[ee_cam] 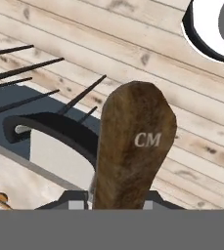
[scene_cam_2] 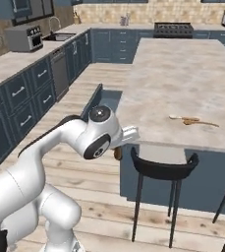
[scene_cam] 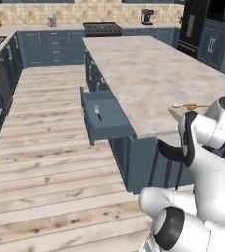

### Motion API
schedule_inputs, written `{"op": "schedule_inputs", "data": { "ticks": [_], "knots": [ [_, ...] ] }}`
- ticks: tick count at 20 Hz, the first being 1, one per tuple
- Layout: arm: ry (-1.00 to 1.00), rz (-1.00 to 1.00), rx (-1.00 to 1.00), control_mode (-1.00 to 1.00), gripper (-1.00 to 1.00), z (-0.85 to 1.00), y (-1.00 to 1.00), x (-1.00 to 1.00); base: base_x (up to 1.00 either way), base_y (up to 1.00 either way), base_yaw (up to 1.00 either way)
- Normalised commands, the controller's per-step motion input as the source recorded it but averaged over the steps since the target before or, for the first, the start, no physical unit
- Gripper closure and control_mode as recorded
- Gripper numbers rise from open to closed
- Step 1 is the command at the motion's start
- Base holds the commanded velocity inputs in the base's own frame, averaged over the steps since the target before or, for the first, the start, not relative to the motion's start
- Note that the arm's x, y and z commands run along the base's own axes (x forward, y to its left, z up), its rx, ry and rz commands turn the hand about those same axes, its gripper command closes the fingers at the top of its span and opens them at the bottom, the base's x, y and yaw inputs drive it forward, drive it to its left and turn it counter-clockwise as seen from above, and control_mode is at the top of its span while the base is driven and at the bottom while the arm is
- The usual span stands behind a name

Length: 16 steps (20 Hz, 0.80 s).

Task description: Pick up the metallic utensils from the counter and place them in the open drawer. Make sure not to pick up any wooden utensils.

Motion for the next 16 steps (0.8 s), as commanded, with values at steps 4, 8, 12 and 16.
{"op": "schedule_inputs", "data": {
  "ticks": [4,8,12,16],
  "knots": [
    [0.00,0.00,0.00,1.00,1.00,0.00,0.00,0.00,0.93,0.95,-0.20],
    [0.00,0.00,0.00,1.00,1.00,0.00,0.00,0.00,0.79,0.83,-0.16],
    [0.00,0.00,0.00,1.00,1.00,0.00,0.00,0.00,0.68,0.44,-0.15],
    [0.00,0.00,0.00,1.00,1.00,0.00,0.00,0.00,0.81,-0.04,-0.08]
  ]
}}
